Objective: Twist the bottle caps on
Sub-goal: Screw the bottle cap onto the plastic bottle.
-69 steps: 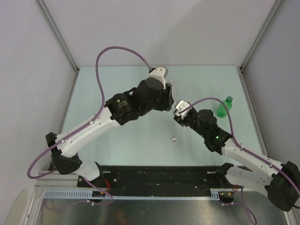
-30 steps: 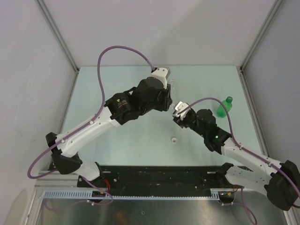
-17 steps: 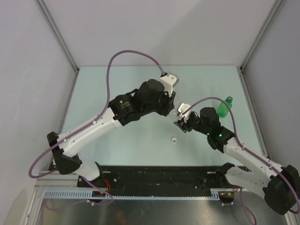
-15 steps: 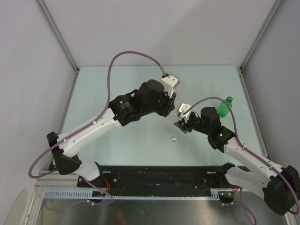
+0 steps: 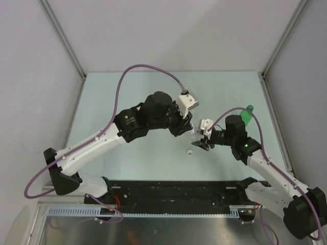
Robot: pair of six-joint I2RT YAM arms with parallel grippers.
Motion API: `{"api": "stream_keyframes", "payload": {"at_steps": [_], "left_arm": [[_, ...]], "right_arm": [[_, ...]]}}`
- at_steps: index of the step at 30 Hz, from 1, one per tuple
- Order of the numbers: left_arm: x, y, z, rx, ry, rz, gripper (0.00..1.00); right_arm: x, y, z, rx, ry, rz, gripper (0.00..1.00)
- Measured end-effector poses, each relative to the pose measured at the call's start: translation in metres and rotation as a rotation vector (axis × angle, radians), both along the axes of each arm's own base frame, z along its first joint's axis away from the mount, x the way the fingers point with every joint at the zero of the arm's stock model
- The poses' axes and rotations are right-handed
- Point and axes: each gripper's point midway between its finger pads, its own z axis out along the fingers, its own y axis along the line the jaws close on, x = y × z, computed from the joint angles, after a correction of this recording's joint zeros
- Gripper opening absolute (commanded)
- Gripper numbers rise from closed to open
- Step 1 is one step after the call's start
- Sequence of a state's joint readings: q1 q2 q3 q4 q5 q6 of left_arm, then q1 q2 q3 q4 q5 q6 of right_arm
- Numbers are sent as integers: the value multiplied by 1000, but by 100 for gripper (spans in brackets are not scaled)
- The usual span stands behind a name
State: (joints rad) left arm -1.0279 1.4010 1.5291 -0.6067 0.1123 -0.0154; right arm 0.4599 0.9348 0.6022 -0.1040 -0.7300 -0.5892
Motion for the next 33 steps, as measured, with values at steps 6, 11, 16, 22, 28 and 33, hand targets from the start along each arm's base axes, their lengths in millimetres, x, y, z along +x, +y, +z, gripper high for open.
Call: {"api": "stream_keyframes", "payload": {"at_steps": [6, 11, 16, 22, 28, 33], "left_arm": [[-12, -4, -9, -1, 16, -78, 0], [-23, -4, -17, 8, -36, -168, 0], [-30, -8, -18, 13, -130, -287, 1], [-37, -14, -18, 25, -242, -434, 1], [-46, -14, -12, 14, -353, -566, 0], [-53, -14, -10, 9, -437, -662, 0]], "right_arm": [[-10, -4, -8, -23, 6, 67, 0], [-18, -6, -14, -38, 5, 113, 0], [-22, -9, -14, -40, -14, 146, 0], [-22, -13, -13, -52, -46, 154, 0], [-24, -13, -7, -43, -88, 178, 0], [-27, -11, -4, -30, -105, 207, 0]]}}
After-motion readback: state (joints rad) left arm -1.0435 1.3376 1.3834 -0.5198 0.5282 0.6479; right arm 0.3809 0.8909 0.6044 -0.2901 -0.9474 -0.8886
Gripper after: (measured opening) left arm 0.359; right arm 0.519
